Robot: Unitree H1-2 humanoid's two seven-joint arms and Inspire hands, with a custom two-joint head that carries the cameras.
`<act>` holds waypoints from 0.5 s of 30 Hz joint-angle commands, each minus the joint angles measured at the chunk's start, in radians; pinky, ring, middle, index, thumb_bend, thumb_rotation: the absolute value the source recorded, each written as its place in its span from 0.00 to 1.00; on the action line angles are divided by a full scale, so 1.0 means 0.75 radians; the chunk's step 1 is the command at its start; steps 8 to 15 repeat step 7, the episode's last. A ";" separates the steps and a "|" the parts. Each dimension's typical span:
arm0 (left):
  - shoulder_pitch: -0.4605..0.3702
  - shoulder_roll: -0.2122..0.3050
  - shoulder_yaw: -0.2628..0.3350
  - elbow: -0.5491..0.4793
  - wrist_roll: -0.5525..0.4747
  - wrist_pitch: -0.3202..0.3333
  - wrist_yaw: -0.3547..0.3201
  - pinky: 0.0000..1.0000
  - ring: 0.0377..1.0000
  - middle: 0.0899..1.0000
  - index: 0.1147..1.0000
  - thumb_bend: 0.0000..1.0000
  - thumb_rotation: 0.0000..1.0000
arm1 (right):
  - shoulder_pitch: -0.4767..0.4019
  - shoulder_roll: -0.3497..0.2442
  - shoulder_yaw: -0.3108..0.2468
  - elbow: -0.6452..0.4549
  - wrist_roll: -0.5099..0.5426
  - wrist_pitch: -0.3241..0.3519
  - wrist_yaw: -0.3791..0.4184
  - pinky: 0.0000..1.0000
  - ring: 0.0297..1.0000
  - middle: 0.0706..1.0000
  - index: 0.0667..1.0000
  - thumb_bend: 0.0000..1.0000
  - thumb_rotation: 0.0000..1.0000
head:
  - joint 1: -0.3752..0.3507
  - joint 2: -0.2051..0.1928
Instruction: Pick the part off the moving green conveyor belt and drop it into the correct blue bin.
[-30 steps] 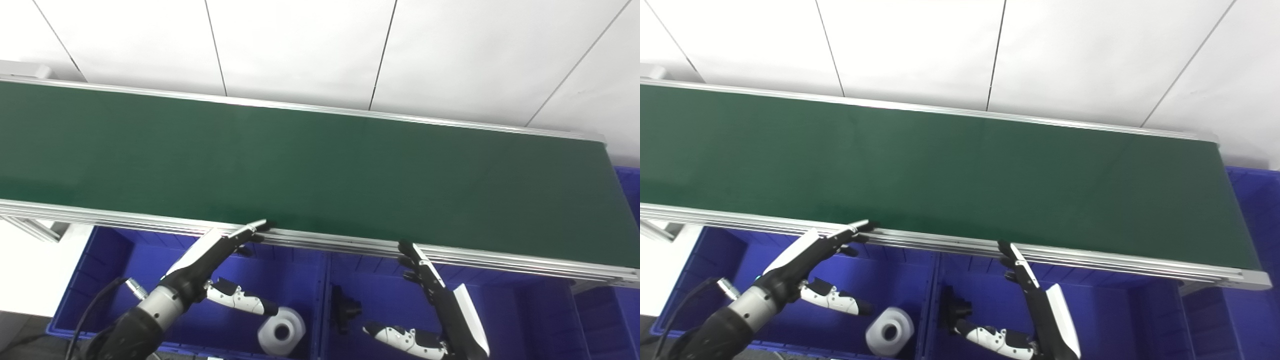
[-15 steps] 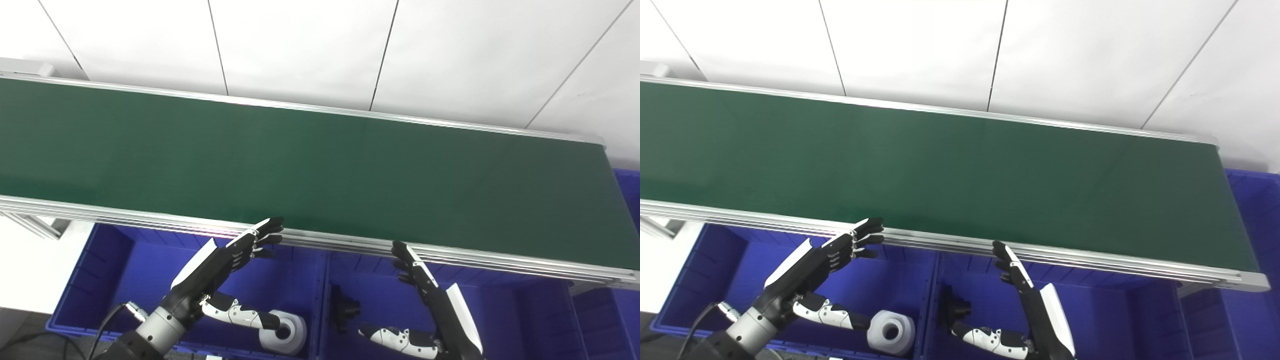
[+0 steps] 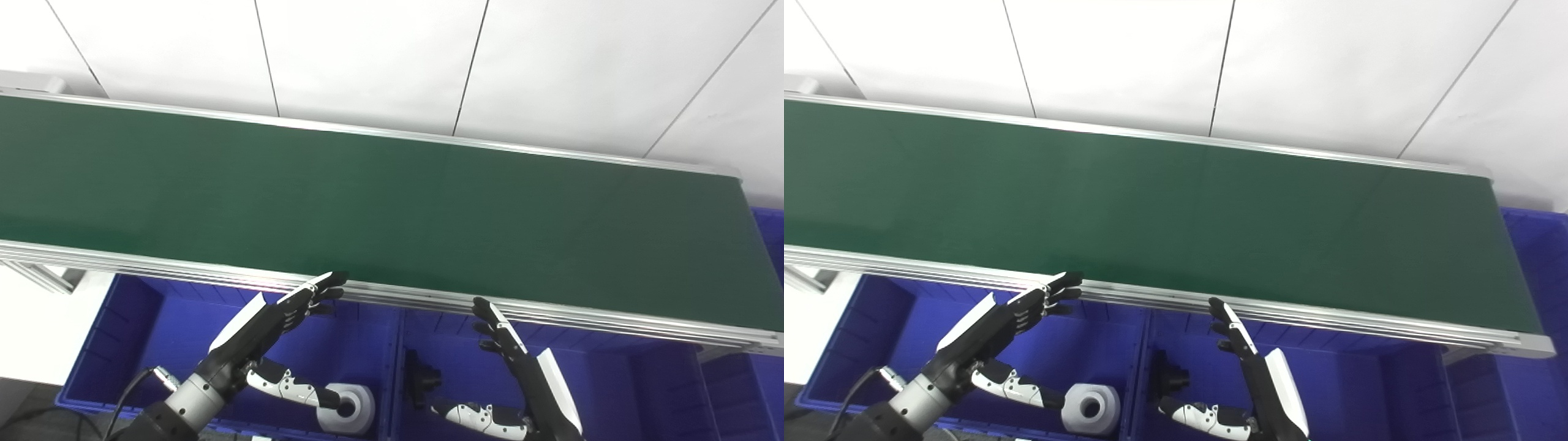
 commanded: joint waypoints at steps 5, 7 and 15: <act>-0.013 0.022 -0.004 -0.017 -0.007 -0.050 0.016 0.87 0.92 0.95 0.89 0.74 0.18 | 0.001 0.006 0.011 -0.023 -0.016 -0.016 -0.012 0.82 0.88 0.92 0.95 0.80 0.26 | -0.006 0.001; -0.010 0.023 -0.004 -0.020 -0.004 -0.049 0.018 0.87 0.92 0.95 0.89 0.74 0.17 | 0.002 0.006 0.011 -0.024 -0.020 -0.015 -0.011 0.81 0.88 0.92 0.95 0.80 0.26 | -0.008 0.000; -0.010 0.023 -0.004 -0.020 -0.004 -0.049 0.018 0.87 0.92 0.95 0.89 0.74 0.17 | 0.002 0.006 0.011 -0.024 -0.020 -0.015 -0.011 0.81 0.88 0.92 0.95 0.80 0.26 | -0.008 0.000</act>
